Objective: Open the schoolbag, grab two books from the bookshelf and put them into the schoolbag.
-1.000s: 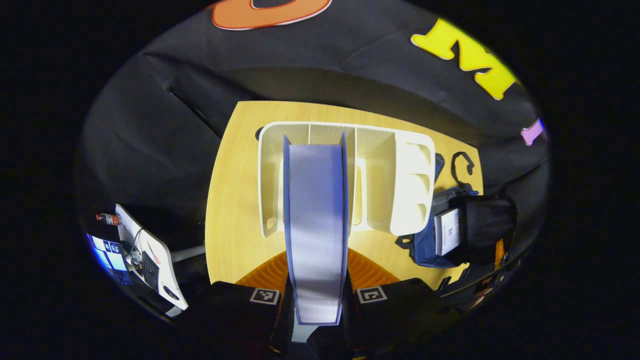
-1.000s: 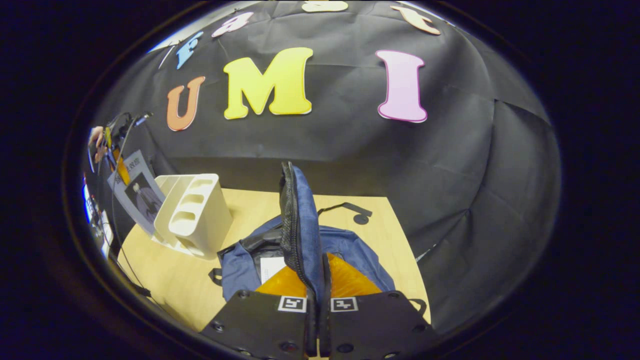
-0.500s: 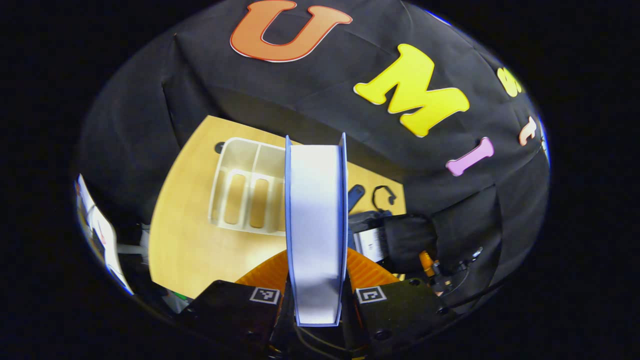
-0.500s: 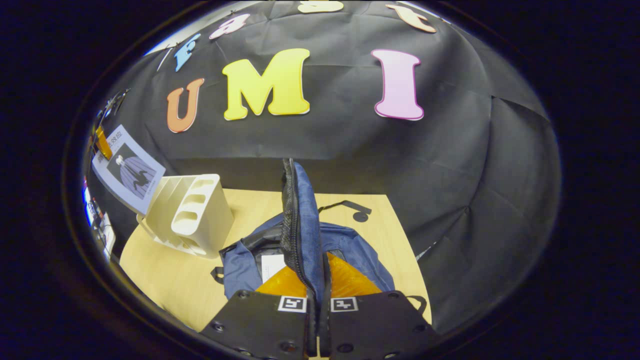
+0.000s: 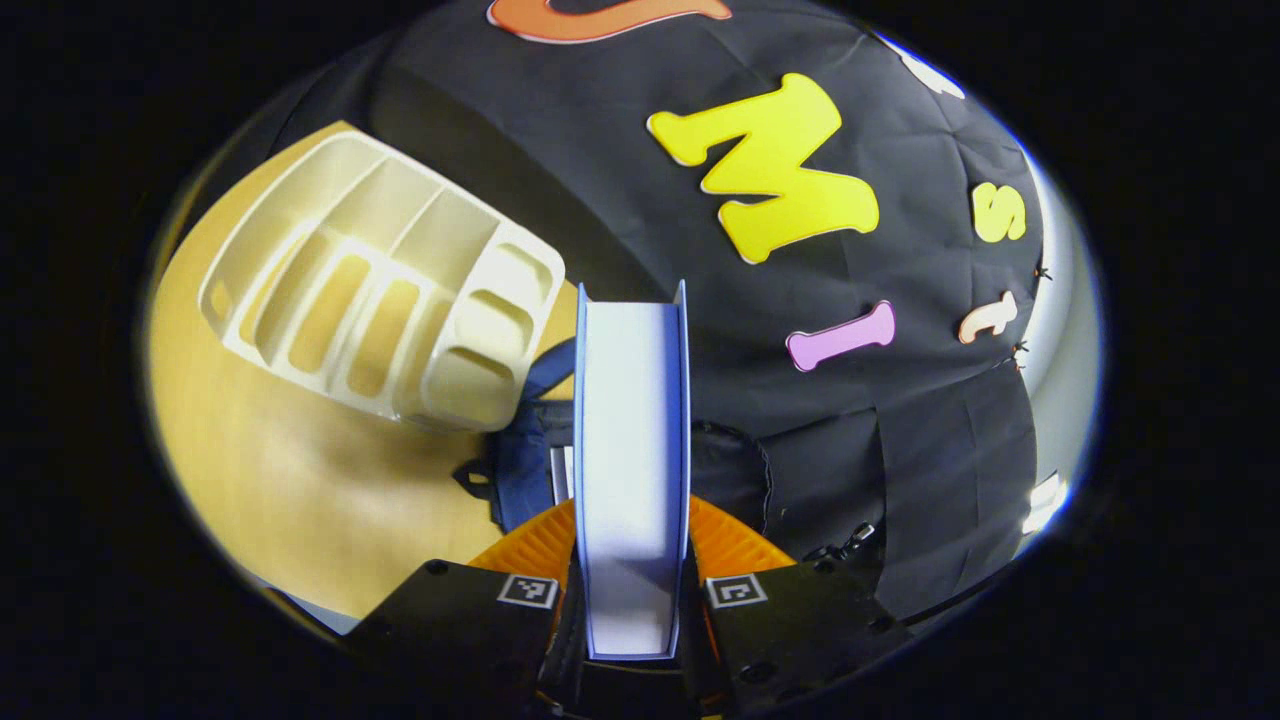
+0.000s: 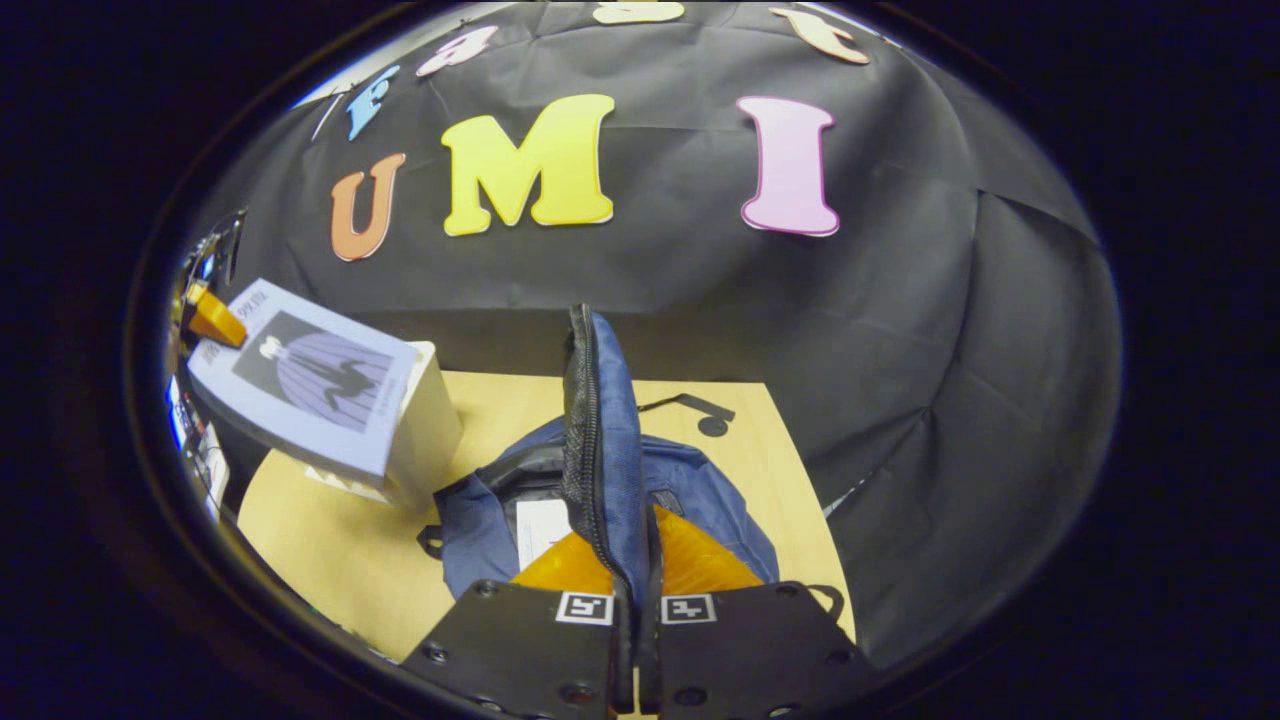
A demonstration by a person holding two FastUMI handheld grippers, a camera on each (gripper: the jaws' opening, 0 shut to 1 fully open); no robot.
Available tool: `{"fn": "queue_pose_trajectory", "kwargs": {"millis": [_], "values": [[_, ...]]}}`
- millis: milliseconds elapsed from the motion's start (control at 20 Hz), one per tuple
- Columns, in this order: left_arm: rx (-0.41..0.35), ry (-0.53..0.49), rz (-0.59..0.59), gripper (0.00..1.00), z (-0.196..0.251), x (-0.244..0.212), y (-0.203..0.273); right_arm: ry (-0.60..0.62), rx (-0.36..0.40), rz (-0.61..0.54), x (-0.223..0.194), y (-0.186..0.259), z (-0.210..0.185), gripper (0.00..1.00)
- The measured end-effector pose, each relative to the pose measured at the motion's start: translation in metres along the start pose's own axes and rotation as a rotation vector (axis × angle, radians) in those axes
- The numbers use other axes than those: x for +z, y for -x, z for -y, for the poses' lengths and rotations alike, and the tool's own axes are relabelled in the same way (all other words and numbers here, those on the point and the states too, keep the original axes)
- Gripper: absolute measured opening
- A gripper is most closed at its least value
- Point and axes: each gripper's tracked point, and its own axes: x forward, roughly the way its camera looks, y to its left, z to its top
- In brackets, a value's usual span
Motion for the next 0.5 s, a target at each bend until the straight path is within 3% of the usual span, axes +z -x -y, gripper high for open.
{"fn": "queue_pose_trajectory", "kwargs": {"millis": [300, 500], "values": [[0.008, 0.051, -0.048, 0.40, -0.015, -0.066, -0.071, 0.004, -0.001, -0.005, 0.003, -0.001, 0.004, 0.03], [0.034, -0.029, -0.050, 0.40, -0.014, -0.087, -0.115, 0.015, 0.001, 0.001, 0.009, 0.000, 0.004, 0.00]]}}
